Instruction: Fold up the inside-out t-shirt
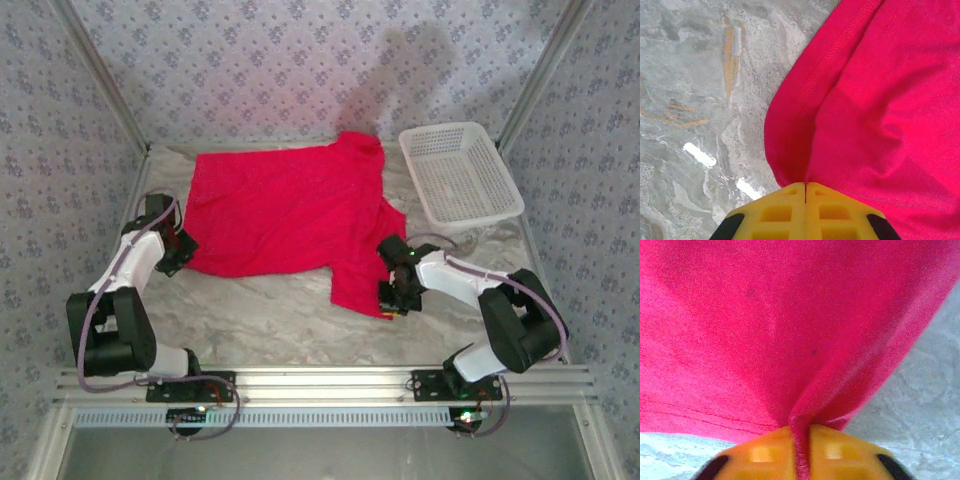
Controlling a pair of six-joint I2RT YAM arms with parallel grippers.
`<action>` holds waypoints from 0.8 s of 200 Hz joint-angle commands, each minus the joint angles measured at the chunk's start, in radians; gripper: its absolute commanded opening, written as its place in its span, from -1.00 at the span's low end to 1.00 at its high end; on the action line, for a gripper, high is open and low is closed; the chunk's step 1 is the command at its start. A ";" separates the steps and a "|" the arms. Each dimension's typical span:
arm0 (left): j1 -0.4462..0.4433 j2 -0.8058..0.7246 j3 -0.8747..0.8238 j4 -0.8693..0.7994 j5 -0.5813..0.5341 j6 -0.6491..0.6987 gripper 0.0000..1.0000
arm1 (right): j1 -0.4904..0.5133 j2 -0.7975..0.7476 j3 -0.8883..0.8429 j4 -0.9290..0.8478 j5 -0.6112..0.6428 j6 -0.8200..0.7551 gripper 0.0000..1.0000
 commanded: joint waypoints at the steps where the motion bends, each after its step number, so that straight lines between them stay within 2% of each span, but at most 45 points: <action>1: 0.013 -0.039 0.063 -0.057 -0.020 0.024 -1.00 | -0.003 -0.020 0.075 -0.023 0.036 0.006 -1.00; 32: 0.018 -0.048 0.083 -0.063 -0.017 0.038 -1.00 | -0.030 -0.077 0.181 -0.099 0.074 -0.034 -1.00; 88: 0.022 0.045 0.135 -0.024 0.050 0.051 -1.00 | -0.179 -0.166 0.306 -0.143 0.071 -0.086 -1.00; 127: 0.021 0.231 0.185 0.051 0.136 0.055 -1.00 | -0.205 -0.123 0.263 -0.085 0.036 -0.100 -1.00; 160: 0.020 0.415 0.317 0.040 0.158 0.068 -1.00 | -0.200 -0.078 0.238 -0.047 0.013 -0.089 -1.00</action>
